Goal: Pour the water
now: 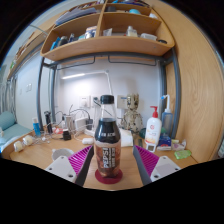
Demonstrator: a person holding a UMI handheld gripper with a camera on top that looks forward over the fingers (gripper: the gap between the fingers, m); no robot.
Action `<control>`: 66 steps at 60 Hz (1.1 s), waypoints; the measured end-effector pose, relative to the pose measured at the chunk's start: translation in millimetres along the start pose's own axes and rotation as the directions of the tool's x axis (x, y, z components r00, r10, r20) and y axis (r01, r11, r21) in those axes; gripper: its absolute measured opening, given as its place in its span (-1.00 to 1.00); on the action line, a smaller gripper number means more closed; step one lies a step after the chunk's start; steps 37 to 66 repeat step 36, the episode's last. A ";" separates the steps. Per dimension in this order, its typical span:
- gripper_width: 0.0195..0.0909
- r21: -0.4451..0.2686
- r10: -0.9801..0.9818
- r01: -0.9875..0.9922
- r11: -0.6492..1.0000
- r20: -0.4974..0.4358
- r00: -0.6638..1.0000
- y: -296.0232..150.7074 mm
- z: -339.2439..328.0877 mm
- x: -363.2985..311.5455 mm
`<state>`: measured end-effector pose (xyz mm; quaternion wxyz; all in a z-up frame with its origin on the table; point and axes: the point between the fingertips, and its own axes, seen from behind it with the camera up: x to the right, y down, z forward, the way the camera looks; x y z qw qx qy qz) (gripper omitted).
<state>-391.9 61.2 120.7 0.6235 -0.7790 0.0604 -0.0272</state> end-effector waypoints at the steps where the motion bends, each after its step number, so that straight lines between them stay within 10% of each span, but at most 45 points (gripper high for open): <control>1: 0.70 0.005 -0.002 0.002 1.000 -0.007 1.000 -1.0 -4.1 0.1; 66: 0.76 0.097 0.004 0.003 0.995 -0.069 0.998 -37.6 -77.4 -13.1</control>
